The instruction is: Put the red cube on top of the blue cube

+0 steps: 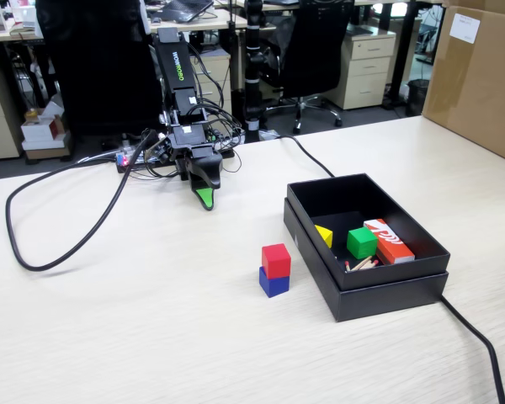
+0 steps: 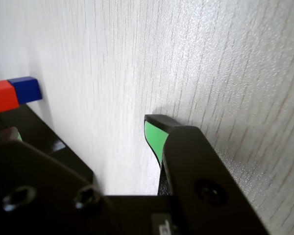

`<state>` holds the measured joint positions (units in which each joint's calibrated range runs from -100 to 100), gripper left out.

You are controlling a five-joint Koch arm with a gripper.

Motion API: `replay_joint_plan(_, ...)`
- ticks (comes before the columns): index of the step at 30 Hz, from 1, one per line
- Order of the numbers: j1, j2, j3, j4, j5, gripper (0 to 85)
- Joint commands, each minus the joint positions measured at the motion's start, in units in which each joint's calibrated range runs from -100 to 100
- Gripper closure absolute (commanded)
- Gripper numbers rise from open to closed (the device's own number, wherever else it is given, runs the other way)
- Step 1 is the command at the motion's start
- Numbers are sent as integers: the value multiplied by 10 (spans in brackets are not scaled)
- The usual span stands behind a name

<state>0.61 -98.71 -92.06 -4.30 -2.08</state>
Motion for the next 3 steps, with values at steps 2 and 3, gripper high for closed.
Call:
replay_joint_plan(2, 0, 2, -19, -14, -3, 366)
replay_joint_plan(3, 0, 2, -19, -14, -3, 366)
